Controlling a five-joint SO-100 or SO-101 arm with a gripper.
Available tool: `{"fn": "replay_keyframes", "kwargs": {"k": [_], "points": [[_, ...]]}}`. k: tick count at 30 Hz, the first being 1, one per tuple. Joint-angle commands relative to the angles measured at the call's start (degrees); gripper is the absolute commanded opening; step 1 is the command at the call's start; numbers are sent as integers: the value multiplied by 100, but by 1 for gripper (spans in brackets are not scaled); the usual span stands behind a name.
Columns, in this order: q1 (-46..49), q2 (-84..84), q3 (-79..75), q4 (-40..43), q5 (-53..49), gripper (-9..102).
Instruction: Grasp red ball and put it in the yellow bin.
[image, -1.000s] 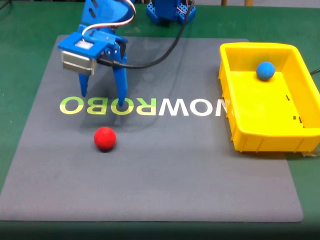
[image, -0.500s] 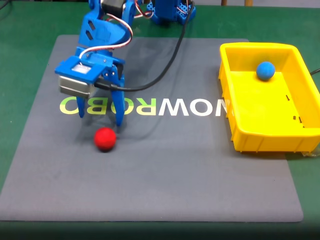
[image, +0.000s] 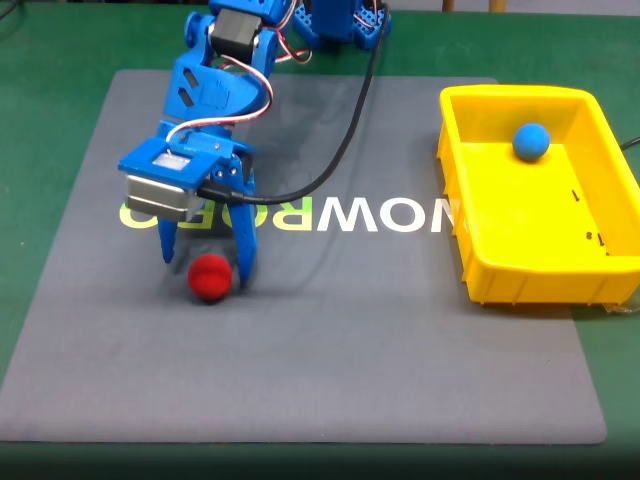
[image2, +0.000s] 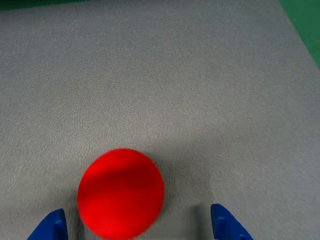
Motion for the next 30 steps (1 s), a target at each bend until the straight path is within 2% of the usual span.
{"fn": "replay_keyframes", "kwargs": {"k": [1, 10, 19, 24, 25, 27, 28, 30], "points": [[-105, 26, -466, -255, 114, 33], [-202, -369, -466, -914, 158, 33], [-229, -633, -475, -1090, 35, 30], [-220, -738, -475, -1090, -70, 23], [-220, -747, -475, -1090, -79, 20], [-202, -765, -475, -1072, -141, 4], [-193, -765, -475, -1072, -141, 0], [-167, -782, -475, -1090, -176, 0]]}}
